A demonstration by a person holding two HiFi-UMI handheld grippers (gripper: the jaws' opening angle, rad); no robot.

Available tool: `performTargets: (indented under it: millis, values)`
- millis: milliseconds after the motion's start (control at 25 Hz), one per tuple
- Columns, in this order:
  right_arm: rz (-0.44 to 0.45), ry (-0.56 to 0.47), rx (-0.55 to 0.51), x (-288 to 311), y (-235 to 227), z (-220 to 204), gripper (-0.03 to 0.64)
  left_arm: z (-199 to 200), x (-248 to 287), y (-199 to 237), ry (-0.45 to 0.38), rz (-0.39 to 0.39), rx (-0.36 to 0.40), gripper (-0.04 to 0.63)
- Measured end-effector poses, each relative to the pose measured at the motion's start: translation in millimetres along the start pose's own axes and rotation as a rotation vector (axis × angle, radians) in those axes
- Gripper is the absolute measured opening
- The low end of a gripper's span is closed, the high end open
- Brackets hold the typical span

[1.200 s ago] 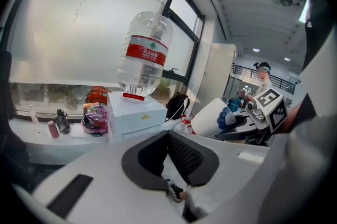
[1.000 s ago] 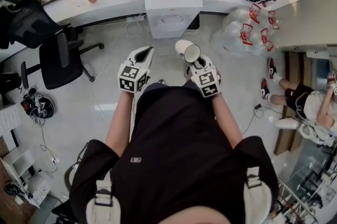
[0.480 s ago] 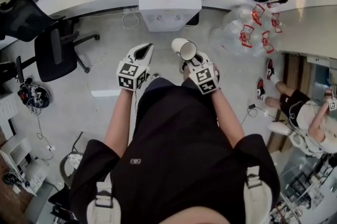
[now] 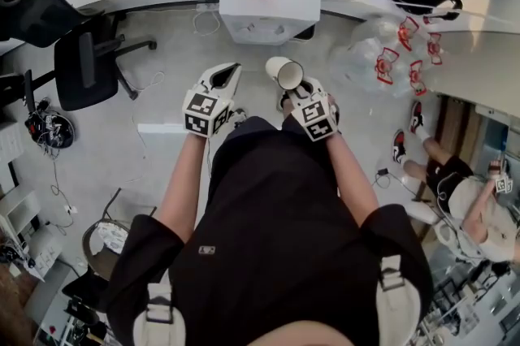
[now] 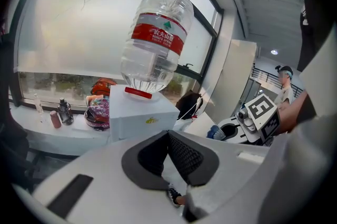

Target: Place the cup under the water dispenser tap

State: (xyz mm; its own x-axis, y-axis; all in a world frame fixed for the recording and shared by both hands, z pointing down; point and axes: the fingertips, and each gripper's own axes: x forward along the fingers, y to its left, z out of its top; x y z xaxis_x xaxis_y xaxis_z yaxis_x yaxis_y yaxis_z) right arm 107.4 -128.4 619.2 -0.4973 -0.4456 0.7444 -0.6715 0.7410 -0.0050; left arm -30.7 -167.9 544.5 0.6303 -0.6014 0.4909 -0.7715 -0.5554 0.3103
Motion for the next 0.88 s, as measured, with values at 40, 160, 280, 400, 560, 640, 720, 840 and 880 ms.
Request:
performTargets:
  millis: [40, 160, 280, 400, 560, 640, 720, 840, 880]
  values:
    - [0.010, 0.003, -0.009, 3, 0, 0, 0.038, 0, 0, 1, -0.001, 0.007, -0.004, 0.000]
    - [0.042, 0.015, -0.039, 15, -2, 0, 0.039, 1, -3, 6, -0.007, 0.037, -0.021, 0.000]
    - [0.075, 0.036, -0.073, 29, -2, 2, 0.038, -3, -11, 16, -0.010, 0.076, -0.046, 0.000]
    - [0.101, 0.057, -0.100, 44, -4, 1, 0.038, -12, -18, 24, -0.004, 0.113, -0.078, 0.000]
    - [0.133, 0.080, -0.126, 63, -10, -4, 0.038, -22, -20, 32, 0.001, 0.162, -0.111, 0.000]
    - [0.152, 0.098, -0.140, 72, -13, -12, 0.039, -25, -21, 33, -0.001, 0.189, -0.127, 0.000]
    - [0.168, 0.120, -0.151, 82, -17, -21, 0.040, -26, -22, 32, -0.006, 0.212, -0.139, 0.000]
    - [0.185, 0.152, -0.158, 101, -23, -35, 0.039, -30, -23, 32, -0.003, 0.237, -0.157, 0.000]
    - [0.189, 0.160, -0.157, 109, -24, -40, 0.039, -33, -24, 33, -0.001, 0.245, -0.165, 0.000]
